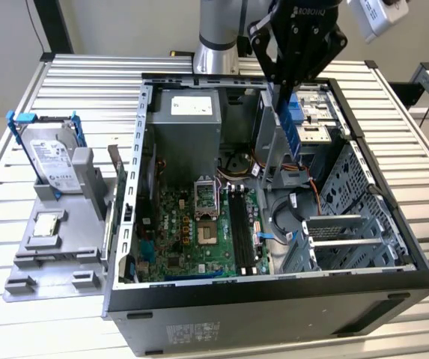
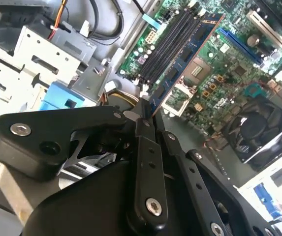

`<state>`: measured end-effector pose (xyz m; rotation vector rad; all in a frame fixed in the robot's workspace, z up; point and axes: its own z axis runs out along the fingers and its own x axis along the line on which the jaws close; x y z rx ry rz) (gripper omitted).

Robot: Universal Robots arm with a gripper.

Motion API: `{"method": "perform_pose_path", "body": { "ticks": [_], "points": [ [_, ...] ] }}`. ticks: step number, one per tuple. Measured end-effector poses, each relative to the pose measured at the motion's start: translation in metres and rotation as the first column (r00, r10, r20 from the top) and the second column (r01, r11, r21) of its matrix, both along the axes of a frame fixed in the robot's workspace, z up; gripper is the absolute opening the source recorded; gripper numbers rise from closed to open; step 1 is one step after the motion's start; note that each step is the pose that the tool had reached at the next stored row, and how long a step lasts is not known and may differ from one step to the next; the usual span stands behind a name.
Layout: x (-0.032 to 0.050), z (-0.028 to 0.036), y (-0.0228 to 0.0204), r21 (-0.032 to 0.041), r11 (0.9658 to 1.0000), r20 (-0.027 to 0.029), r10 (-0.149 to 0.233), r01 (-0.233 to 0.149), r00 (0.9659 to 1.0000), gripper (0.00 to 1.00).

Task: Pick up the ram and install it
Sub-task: 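Insert the ram into the slot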

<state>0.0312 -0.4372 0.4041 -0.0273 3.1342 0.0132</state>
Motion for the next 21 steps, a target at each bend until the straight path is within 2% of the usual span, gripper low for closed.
{"method": "perform_pose_path", "body": {
  "ticks": [3, 9, 12, 16, 21],
  "points": [
    [0.0, -0.0001, -0.0001, 0.0, 0.9996, 0.0, -0.027, 0.027, 0.9996, 0.0],
    [0.0008, -0.0016, -0.001, -0.0001, 0.9996, -0.0001, -0.028, 0.028, 0.9996, 0.0],
    [0.0011, -0.0045, -0.0042, -0.0001, 0.9996, -0.0001, -0.028, 0.028, 0.9996, 0.0],
    [0.0015, -0.0087, -0.0105, -0.0001, 0.9996, 0.0, -0.028, 0.028, 0.9996, 0.0],
    [0.0015, -0.0174, -0.015, -0.0001, 0.9996, 0.0, -0.028, 0.028, 0.9996, 0.0]
  ]
}}
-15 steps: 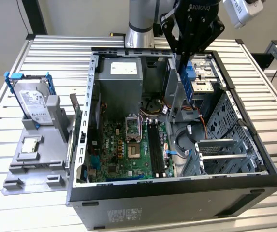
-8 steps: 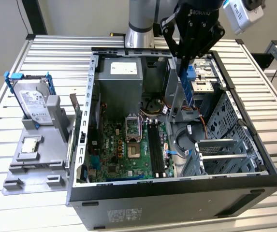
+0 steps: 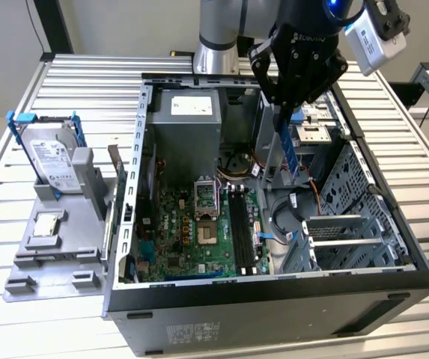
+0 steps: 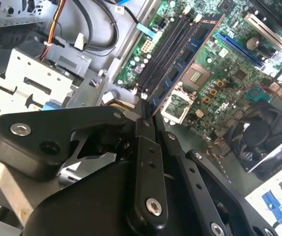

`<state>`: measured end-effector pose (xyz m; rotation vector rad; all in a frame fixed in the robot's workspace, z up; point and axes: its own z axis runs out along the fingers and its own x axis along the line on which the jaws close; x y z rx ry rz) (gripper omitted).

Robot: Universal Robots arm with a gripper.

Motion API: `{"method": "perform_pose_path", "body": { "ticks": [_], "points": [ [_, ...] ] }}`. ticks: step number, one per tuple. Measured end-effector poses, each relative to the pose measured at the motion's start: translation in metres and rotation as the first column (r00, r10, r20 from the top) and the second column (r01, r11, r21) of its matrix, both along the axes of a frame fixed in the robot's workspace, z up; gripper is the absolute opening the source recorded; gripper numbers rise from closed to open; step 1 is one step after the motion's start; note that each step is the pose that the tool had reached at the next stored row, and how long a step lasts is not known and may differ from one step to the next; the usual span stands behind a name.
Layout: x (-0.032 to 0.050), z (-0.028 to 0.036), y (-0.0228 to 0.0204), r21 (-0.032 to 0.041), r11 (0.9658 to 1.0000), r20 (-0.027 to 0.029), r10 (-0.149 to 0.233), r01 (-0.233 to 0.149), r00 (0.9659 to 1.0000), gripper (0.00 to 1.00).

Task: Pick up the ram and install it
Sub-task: 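Insert the ram into the slot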

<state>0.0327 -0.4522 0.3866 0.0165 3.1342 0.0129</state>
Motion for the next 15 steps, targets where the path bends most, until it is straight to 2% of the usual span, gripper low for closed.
{"method": "perform_pose_path", "body": {
  "ticks": [4, 15],
  "points": [
    [0.0, -0.0058, -0.0014, 0.0, 1.0, 0.0, 0.0, 0.0, 1.0, 0.0],
    [0.0, -0.0067, -0.0016, -0.0001, 1.0, -0.0001, 0.0, 0.0, 1.0, 0.0]
  ]
}}
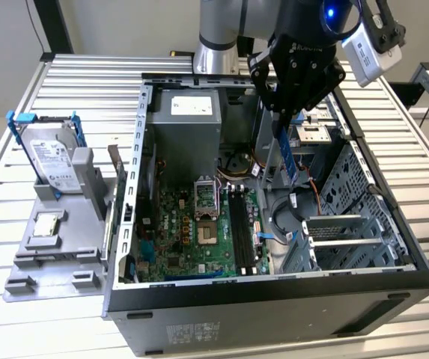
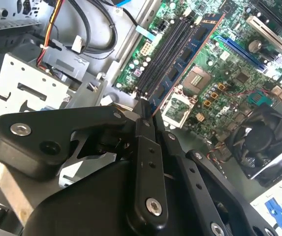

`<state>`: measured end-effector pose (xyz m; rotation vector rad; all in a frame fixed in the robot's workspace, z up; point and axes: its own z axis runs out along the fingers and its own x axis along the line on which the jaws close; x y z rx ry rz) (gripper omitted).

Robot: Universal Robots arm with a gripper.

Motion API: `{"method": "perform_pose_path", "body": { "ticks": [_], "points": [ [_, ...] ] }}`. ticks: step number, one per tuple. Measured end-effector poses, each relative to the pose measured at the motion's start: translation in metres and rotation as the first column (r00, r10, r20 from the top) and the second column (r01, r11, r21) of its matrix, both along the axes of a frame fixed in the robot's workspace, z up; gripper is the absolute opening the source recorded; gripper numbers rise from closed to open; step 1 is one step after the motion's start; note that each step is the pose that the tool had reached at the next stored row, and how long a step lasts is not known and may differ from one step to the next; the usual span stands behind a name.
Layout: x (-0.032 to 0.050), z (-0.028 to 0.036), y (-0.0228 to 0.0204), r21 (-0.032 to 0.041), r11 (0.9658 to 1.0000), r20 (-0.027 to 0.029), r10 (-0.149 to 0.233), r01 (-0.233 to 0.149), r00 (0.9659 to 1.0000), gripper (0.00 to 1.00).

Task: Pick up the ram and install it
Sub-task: 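Insert the ram into the slot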

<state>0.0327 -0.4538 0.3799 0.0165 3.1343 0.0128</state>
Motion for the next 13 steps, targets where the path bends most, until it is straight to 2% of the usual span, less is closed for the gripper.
{"method": "perform_pose_path", "body": {
  "ticks": [5, 13],
  "points": [
    [0.0, -0.0003, 0.0, 0.0, 1.0, 0.0, 0.0, 0.0, 1.0, 0.0],
    [0.0001, -0.0139, 0.0, 0.0002, 1.0, 0.0003, 0.0, 0.0, 1.0, 0.0]
  ]
}}
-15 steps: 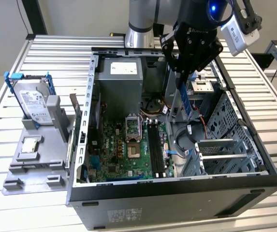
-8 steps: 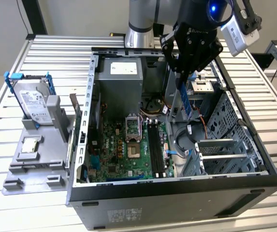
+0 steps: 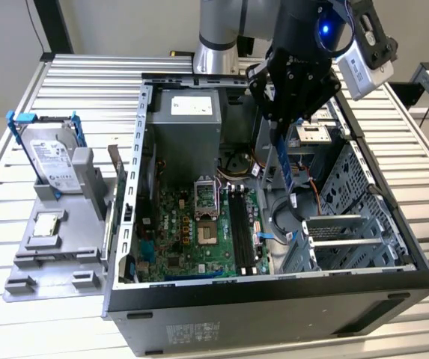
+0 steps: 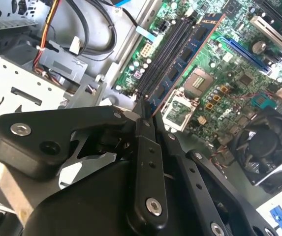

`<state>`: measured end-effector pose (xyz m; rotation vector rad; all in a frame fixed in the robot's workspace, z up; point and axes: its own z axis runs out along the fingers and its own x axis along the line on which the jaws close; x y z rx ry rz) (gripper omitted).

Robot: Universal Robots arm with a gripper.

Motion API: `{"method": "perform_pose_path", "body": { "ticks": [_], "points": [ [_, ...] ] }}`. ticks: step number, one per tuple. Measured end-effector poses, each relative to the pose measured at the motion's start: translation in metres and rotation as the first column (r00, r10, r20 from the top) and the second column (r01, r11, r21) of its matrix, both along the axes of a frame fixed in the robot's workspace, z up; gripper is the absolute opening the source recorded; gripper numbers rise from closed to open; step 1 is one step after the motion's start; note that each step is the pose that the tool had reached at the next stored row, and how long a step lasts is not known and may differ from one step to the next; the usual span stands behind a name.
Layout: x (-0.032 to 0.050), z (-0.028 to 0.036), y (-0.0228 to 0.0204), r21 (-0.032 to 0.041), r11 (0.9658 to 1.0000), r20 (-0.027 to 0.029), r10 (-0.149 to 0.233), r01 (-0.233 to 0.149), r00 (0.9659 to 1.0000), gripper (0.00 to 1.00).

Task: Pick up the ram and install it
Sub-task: 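Insert the ram into the slot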

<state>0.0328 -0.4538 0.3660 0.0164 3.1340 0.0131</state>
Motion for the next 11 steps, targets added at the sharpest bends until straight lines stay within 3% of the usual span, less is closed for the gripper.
{"method": "perform_pose_path", "body": {
  "ticks": [11],
  "points": [
    [0.0, -0.02, 0.0, -0.0005, 1.0, 0.0031, 0.0, 0.0, 1.0, 0.0]
  ]
}}
